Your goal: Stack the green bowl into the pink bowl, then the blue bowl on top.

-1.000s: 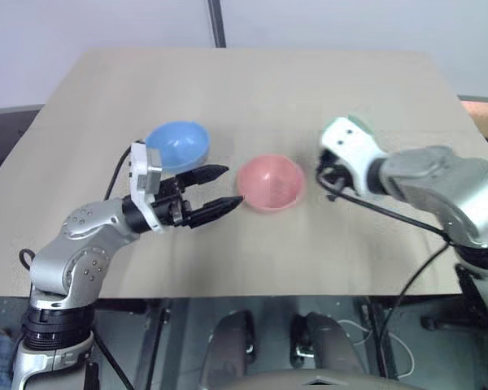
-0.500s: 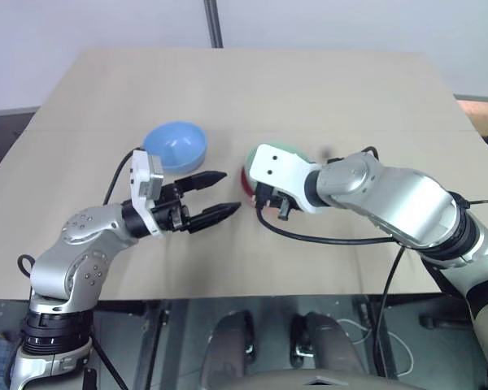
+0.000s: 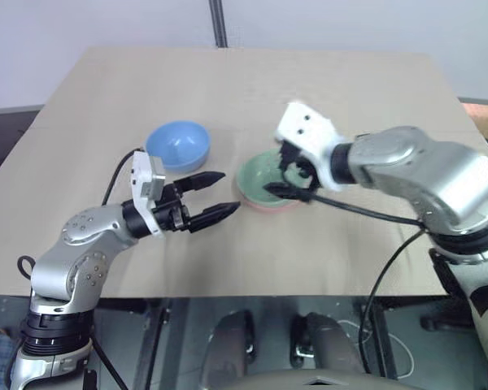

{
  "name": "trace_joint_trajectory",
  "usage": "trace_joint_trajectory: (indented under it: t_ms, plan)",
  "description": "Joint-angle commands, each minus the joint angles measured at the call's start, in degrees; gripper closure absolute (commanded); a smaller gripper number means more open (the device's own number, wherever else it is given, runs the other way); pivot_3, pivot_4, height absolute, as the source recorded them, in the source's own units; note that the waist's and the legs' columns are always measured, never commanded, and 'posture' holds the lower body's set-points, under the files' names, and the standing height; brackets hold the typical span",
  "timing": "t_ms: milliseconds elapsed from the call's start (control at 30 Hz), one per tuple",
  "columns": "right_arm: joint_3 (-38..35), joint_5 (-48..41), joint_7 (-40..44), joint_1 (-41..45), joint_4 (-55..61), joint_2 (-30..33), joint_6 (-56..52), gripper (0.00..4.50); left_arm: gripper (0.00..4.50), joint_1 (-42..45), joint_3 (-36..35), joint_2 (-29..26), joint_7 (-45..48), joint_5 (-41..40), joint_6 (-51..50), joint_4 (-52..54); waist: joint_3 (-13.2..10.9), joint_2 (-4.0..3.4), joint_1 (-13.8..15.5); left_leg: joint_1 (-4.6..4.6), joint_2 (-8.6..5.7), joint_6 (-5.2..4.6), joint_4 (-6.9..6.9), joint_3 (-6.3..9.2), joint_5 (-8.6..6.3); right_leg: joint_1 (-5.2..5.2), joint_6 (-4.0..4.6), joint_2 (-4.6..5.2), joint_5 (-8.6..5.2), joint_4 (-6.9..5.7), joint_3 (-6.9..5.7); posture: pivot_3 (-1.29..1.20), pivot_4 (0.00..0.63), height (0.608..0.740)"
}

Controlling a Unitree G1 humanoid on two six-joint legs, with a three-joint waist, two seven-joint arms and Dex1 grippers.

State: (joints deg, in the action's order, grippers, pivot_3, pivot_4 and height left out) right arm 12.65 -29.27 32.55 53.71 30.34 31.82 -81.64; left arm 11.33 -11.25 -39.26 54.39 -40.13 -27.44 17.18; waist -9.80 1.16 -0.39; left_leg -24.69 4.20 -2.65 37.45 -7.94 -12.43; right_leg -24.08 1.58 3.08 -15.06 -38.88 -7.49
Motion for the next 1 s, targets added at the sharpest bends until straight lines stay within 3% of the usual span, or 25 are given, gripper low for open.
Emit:
trace_joint_trajectory:
  t_ms: [33, 167, 500, 700, 1000]
  plan:
    - [-10.1, -2.6, 2.3, -3.3, 2.5, 2.3, 3.4, 0.08, 0.49, 2.4, -1.6, 0.2, -3.6, 3.6, 2.8, -1.9, 0.0, 0.00, -0.2, -0.01, 0.00, 0.00, 0.00, 0.00, 0.00, -0.02, 0.00, 0.00, 0.00, -0.03, 0.00, 0.00, 0.150, 0.740]
    - [-20.3, -5.3, 3.9, -9.5, 2.9, 2.8, 9.5, 0.08, 0.49, 4.8, -0.6, 0.1, -7.7, 8.7, 3.5, -5.2, 0.0, 0.00, -0.3, 0.05, 0.03, 0.01, -0.04, 0.00, 0.01, -0.02, 0.00, -0.06, 0.00, -0.06, 0.01, 0.00, 0.150, 0.740]
    - [-32.4, -9.9, 6.4, -23.5, 5.5, 10.5, 14.4, 0.08, 0.49, 14.0, 2.6, -3.5, -14.0, 21.7, 4.7, -16.6, 0.0, 0.02, -0.2, 0.05, 0.03, 0.01, -0.04, -0.02, 0.00, -0.03, -0.18, -0.08, -0.10, -0.04, 0.03, 0.00, 0.150, 0.740]
    - [-35.2, -14.0, 5.1, -25.9, 7.3, 11.8, 14.4, 0.08, 0.49, 18.2, 4.6, -3.8, -16.0, 28.3, 7.9, -25.9, 0.0, 0.02, -0.2, 0.07, 0.03, 0.01, -0.05, -0.04, 0.00, -0.03, -0.18, -0.07, -0.11, -0.05, 0.07, 0.00, 0.150, 0.740]
    - [-35.6, -17.9, 3.5, -26.9, 9.0, 11.8, 18.8, 0.08, 0.49, 20.9, 11.5, -4.6, -10.0, 34.6, 11.5, -31.9, 0.0, 0.05, 0.0, 0.04, 0.01, 0.01, -0.04, -0.04, 0.00, -0.03, -0.17, -0.05, -0.10, -0.05, 0.05, 0.00, 0.150, 0.740]
